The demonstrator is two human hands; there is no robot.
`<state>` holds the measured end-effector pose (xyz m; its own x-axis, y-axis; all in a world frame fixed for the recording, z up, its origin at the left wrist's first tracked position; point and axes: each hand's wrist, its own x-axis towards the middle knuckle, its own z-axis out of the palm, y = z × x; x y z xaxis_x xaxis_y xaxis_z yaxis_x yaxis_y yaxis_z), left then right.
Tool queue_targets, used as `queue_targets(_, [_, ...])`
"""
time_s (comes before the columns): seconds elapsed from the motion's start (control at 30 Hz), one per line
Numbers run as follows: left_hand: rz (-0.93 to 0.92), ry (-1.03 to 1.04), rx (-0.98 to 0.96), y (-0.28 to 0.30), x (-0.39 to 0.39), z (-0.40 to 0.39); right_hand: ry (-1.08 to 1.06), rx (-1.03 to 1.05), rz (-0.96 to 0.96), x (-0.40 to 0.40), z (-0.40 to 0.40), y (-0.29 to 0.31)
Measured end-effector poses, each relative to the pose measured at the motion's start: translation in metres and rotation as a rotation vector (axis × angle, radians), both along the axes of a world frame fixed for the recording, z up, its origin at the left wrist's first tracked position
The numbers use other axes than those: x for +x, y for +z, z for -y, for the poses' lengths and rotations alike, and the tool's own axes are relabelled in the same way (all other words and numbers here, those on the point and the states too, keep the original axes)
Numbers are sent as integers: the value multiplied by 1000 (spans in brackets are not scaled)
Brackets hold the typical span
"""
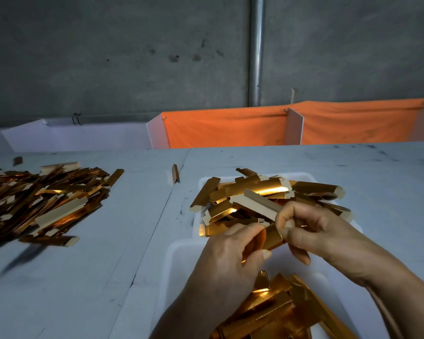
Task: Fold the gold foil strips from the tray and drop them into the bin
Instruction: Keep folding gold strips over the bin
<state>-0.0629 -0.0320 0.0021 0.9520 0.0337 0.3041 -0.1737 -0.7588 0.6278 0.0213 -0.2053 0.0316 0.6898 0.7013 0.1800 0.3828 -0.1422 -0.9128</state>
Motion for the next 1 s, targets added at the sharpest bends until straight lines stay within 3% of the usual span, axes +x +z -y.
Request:
queue_targets(0.2, [-4,-7,-44,2,-2,-2,1,121,-263,2,0,0])
queue_targets(0.6, [-40,-22,-46,5,-3,-1,122,223,-498,5,1,-4])
queue_targets(1.0, [-23,-33,71,1,-1,1,50,46,-333,7,2,-5])
